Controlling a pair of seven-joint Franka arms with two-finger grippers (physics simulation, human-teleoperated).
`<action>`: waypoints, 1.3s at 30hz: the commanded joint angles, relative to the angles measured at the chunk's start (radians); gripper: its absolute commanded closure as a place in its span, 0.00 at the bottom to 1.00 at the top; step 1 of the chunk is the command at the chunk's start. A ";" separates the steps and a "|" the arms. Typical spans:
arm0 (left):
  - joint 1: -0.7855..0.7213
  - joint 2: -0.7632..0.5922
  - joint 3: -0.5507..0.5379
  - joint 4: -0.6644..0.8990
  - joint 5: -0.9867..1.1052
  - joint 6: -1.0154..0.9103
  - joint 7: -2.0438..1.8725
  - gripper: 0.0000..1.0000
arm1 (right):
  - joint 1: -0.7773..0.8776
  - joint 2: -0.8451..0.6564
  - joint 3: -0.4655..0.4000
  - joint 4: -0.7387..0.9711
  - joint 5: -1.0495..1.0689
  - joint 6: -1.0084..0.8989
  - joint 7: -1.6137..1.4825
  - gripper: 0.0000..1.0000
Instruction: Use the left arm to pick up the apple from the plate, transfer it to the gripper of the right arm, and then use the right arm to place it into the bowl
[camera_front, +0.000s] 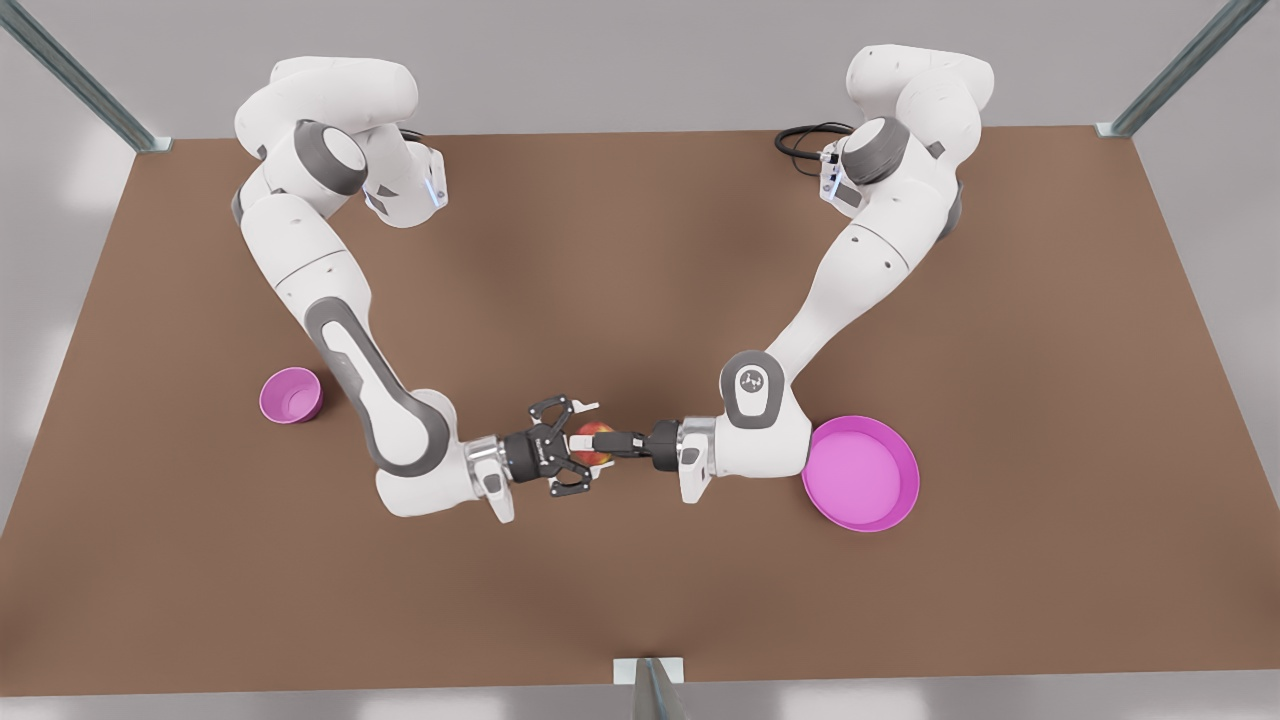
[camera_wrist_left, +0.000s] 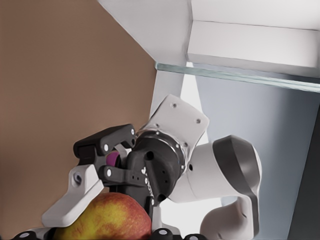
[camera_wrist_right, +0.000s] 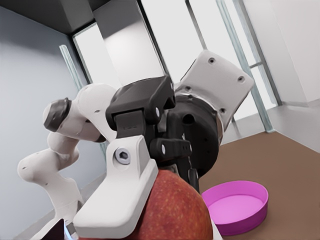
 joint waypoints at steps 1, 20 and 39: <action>0.000 -0.002 0.000 0.000 -0.007 -0.001 0.048 0.32 | 0.002 -0.002 0.001 0.000 0.003 0.015 -0.073 0.00; 0.000 -0.003 0.000 -0.001 -0.006 -0.001 0.049 0.00 | 0.005 -0.002 0.004 0.010 0.009 0.022 -0.062 0.51; 0.429 -0.385 -0.069 0.007 1.387 -1.112 -0.224 0.00 | -0.252 -0.167 -0.076 -0.062 -1.071 -0.208 0.014 0.51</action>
